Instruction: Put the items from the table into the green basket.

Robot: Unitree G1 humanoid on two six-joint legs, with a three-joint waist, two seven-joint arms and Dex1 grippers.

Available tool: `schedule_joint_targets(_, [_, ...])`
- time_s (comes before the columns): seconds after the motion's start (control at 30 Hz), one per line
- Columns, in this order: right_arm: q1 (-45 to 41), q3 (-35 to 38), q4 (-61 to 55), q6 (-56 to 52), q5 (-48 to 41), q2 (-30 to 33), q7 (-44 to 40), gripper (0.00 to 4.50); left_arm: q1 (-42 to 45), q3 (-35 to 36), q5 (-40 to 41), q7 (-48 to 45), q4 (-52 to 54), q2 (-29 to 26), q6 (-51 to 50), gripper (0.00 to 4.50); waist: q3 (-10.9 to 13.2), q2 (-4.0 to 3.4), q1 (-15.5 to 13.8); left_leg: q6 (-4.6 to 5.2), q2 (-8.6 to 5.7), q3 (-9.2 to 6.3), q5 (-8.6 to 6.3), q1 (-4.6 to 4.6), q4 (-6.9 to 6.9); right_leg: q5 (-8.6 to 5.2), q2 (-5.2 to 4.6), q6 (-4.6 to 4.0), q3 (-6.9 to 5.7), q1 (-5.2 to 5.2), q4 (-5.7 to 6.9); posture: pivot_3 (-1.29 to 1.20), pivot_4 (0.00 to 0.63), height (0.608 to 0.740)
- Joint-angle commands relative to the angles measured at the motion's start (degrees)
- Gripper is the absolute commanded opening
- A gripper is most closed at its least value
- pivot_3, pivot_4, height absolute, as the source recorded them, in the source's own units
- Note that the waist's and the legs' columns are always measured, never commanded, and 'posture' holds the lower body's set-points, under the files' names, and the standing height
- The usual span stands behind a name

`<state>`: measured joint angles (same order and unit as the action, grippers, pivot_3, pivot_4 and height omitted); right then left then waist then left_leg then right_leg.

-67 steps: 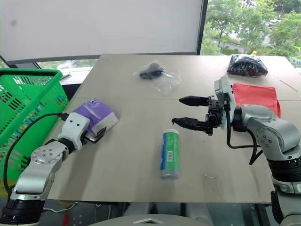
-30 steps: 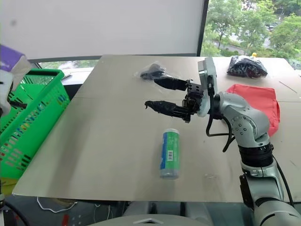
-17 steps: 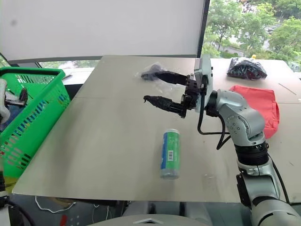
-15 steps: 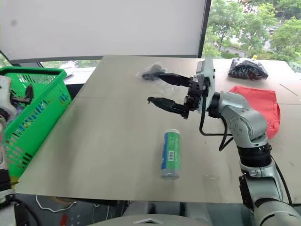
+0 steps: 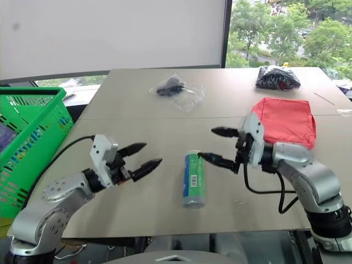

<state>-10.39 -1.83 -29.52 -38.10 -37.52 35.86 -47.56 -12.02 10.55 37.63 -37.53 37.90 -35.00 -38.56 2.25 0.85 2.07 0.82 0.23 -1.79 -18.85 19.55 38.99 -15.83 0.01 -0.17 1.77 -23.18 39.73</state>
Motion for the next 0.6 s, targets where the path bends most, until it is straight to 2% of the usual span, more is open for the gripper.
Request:
schedule_joint_targets(0.03, [-0.11,0.50,-1.39,-0.06,0.72,0.37,1.61,4.50,-1.20,2.66,2.21,0.29,4.63,-2.00,-1.04,4.49,1.21,-0.16,-0.10,0.00,-0.01,-0.01,0.00,-0.43,0.01,-0.04,0.00,0.00,-0.03,0.51,-0.07,0.00,0.079,0.740])
schedule_joint_targets(0.07, [0.36,0.58,-1.21,-0.03,0.70,0.68,1.17,4.50,-1.75,3.37,2.80,0.66,4.89,-2.28,-1.48,4.49,1.54,-0.25,-0.13,0.00,-0.01,-0.01,0.00,-0.83,0.01,-0.07,0.02,0.03,-0.03,0.70,-0.22,0.01,0.082,0.740])
schedule_joint_targets(0.1, [1.01,0.59,-1.24,0.24,0.89,1.11,0.63,4.50,-2.44,3.82,3.27,0.90,5.18,-2.46,-1.79,4.49,1.67,-0.32,-0.20,0.01,-0.02,0.00,0.00,-0.85,0.01,-0.08,0.06,0.06,-0.02,0.73,-0.24,0.00,0.085,0.740])
schedule_joint_targets(0.4, [5.39,-0.22,-5.15,-1.98,-0.99,2.65,0.34,4.50,-3.63,-0.48,4.12,6.26,7.67,1.24,-2.53,4.49,1.96,-0.46,-1.25,0.06,0.03,-0.10,-0.03,-0.56,-0.14,-0.04,0.12,0.04,-0.08,0.62,-0.73,0.00,0.073,0.740])
schedule_joint_targets(0.6, [7.00,-0.38,0.76,1.73,4.61,6.47,-2.59,4.50,-9.36,0.18,4.49,3.02,10.17,-1.71,-2.11,4.49,2.21,-0.43,-1.41,0.09,0.02,-0.09,-0.05,-0.57,-0.16,-0.04,0.07,0.05,-0.10,0.67,-0.84,0.01,0.078,0.740])
